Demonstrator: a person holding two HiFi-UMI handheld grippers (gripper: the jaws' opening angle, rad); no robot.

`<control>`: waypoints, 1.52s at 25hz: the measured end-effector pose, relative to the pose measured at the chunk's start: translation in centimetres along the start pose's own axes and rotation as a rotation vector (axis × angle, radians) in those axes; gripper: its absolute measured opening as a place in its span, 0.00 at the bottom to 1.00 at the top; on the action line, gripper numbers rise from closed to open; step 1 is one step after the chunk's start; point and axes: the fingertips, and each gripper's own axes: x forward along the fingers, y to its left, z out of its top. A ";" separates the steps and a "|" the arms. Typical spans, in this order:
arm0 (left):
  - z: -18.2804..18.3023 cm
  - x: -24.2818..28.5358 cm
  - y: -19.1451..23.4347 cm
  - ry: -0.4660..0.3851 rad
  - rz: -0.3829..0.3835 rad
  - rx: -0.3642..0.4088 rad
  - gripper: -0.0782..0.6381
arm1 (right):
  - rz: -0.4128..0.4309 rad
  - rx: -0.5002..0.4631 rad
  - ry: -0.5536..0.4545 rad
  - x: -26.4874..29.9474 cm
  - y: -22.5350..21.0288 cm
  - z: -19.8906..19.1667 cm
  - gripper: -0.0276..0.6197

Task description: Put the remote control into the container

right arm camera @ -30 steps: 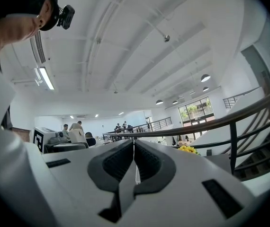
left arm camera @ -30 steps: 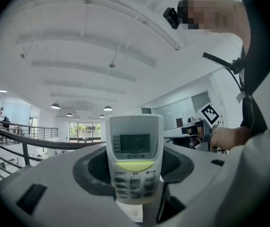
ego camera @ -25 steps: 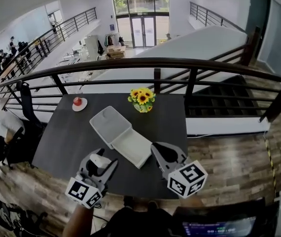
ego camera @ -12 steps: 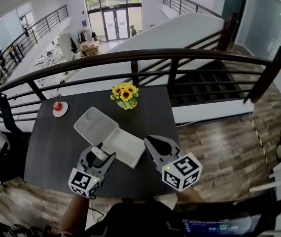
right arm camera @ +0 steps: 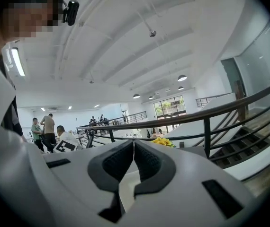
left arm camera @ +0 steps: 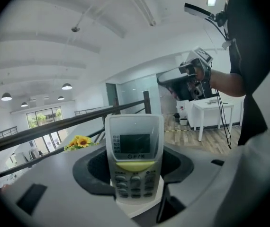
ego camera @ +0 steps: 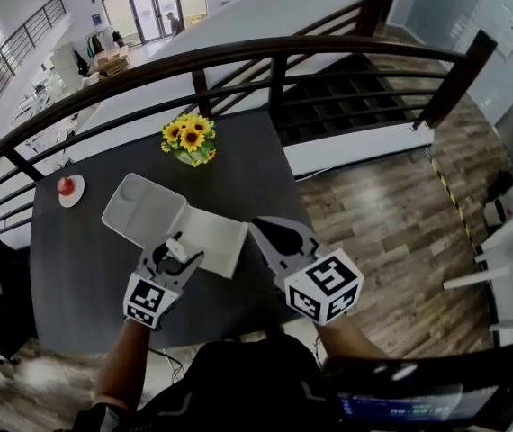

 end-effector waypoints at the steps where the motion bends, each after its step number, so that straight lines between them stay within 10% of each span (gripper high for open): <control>1: -1.0 0.6 0.2 0.017 -0.013 0.000 0.46 | -0.010 0.003 0.006 0.2 -0.2 -0.4 0.05; 38: -21.9 14.8 -2.0 0.650 -0.479 0.259 0.46 | -0.276 0.117 0.131 -2.4 -5.3 -6.9 0.05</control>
